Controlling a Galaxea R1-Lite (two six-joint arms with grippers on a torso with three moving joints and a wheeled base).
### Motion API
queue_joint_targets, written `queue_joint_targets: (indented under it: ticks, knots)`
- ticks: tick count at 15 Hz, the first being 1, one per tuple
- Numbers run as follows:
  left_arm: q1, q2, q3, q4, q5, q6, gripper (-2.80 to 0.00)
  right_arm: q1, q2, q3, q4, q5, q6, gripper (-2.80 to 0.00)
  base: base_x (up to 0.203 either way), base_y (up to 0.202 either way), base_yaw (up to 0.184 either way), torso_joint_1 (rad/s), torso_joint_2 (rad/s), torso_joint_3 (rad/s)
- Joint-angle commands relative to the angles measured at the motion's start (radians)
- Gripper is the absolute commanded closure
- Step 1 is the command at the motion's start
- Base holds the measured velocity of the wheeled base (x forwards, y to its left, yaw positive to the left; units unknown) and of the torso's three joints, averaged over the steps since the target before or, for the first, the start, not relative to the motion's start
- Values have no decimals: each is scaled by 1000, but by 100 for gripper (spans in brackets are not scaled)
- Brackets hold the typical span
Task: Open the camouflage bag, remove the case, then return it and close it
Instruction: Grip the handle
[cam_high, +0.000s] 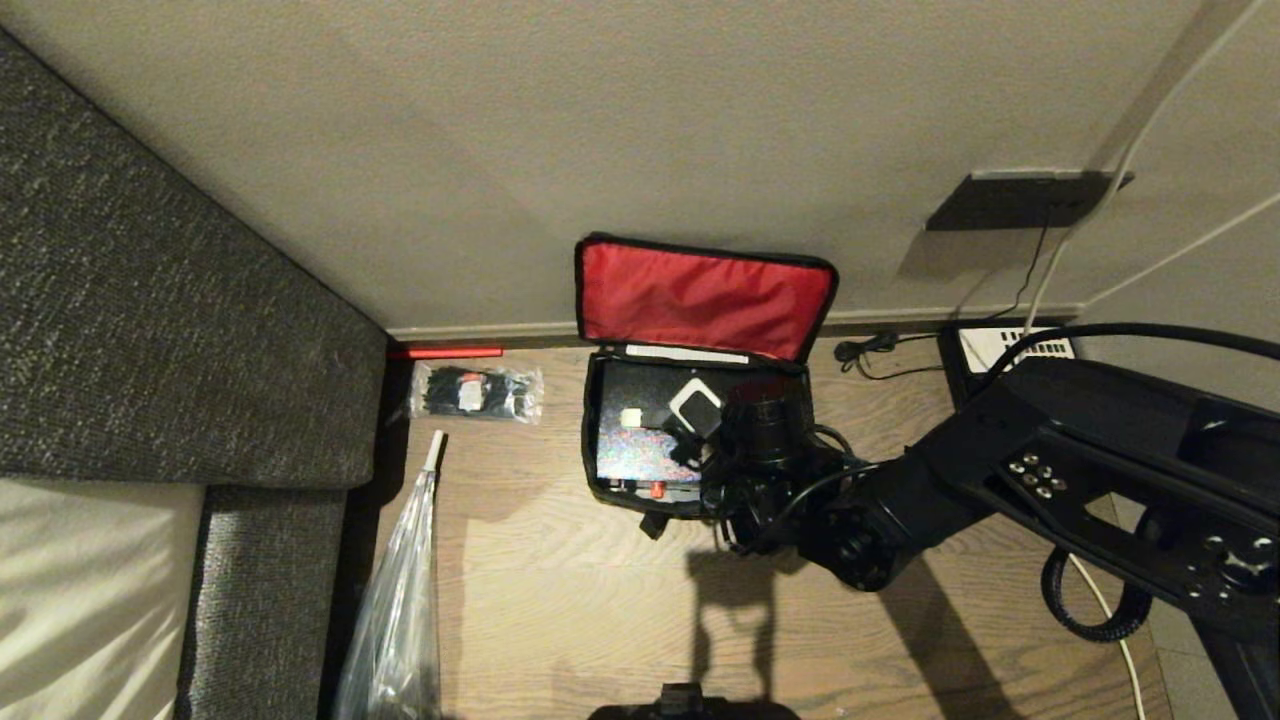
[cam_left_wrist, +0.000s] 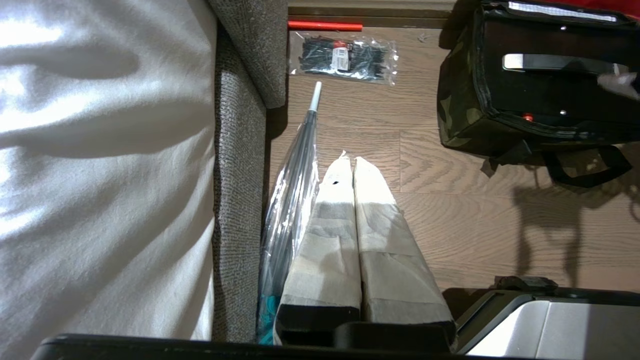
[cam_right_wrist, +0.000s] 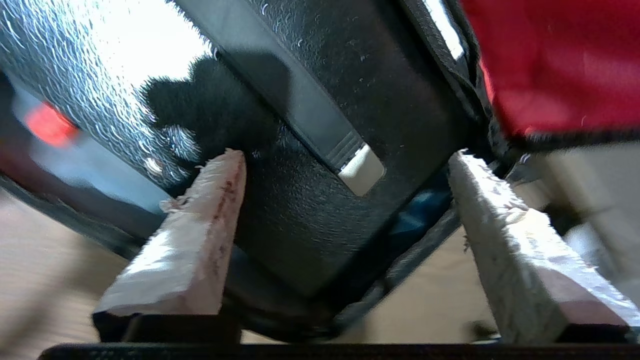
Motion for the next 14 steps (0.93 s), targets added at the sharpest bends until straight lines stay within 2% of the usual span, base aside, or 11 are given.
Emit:
queue_joint_targets:
  ticks: [1, 4, 6, 7, 10, 14]
  knots:
    - [0, -2, 3, 0, 0, 0, 0, 5, 17, 2, -64, -25, -206, -280, 0, 0, 0, 0, 0, 0]
    - [0, -2, 3, 0, 0, 0, 0, 9, 49, 7, -209, -148, -500, -280, 0, 0, 0, 0, 0, 0]
    - [0, -2, 3, 0, 0, 0, 0, 8, 83, -19, -300, -165, -630, -280, 0, 0, 0, 0, 0, 0]
    - [0, -2, 3, 0, 0, 0, 0, 6, 101, -21, -336, -167, -663, -280, 0, 0, 0, 0, 0, 0]
    - [0, -2, 3, 0, 0, 0, 0, 19, 147, -12, -392, -167, -658, -280, 0, 0, 0, 0, 0, 0]
    - [0, -2, 3, 0, 0, 0, 0, 29, 200, -101, -393, -177, -641, -280, 0, 0, 0, 0, 0, 0]
